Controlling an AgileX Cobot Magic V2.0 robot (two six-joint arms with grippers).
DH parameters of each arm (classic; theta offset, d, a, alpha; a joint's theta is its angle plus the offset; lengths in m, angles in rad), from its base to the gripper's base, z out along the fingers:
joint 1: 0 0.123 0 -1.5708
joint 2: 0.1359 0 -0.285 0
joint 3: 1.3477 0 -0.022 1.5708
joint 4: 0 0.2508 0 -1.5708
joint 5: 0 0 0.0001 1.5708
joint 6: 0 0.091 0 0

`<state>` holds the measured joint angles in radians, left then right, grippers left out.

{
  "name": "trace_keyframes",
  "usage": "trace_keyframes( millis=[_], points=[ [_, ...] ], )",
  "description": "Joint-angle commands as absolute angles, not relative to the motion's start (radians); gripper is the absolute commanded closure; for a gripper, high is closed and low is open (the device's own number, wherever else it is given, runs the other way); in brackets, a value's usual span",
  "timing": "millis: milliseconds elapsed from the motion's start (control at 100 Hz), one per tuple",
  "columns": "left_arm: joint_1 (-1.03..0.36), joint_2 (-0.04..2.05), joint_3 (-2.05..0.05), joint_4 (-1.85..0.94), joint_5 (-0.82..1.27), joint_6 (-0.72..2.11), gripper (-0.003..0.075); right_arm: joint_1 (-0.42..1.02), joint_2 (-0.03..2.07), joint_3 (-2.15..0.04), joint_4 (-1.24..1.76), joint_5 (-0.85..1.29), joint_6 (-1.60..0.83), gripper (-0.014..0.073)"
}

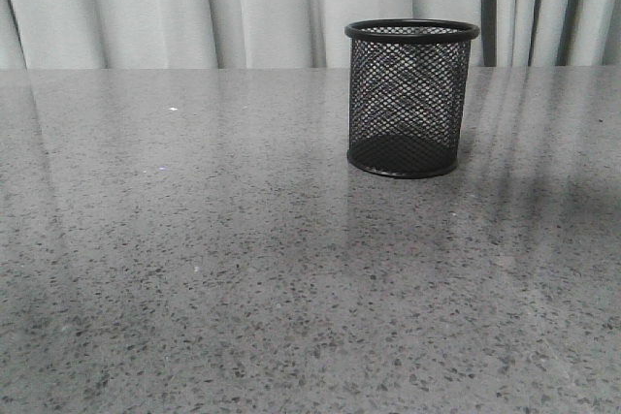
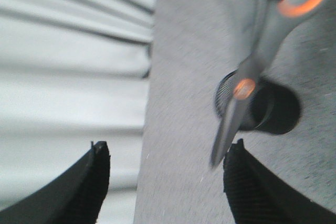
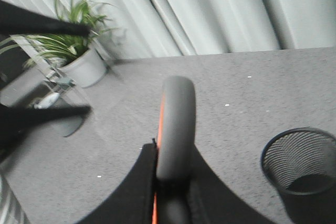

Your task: Put scissors into bucket

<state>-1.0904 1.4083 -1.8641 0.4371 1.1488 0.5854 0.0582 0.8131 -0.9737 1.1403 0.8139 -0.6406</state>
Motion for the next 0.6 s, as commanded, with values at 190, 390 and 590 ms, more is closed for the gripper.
trace_keyframes(
  millis=[190, 390, 590],
  points=[
    [-0.804, 1.245, -1.893, 0.470, 1.088, 0.515, 0.0283, 0.055, 1.053, -1.343, 0.835, 0.935, -0.435, 0.0638],
    [-0.682, 1.175, -1.893, 0.468, 1.088, 0.510, 0.0283, 0.055, 1.210, -1.567, 0.576, 1.131, -0.270, 0.0638],
    [-0.642, 1.147, -1.893, 0.470, 1.088, 0.510, 0.0283, 0.062, 1.295, -1.641, 0.539, 1.215, -0.246, 0.0638]
  ],
)
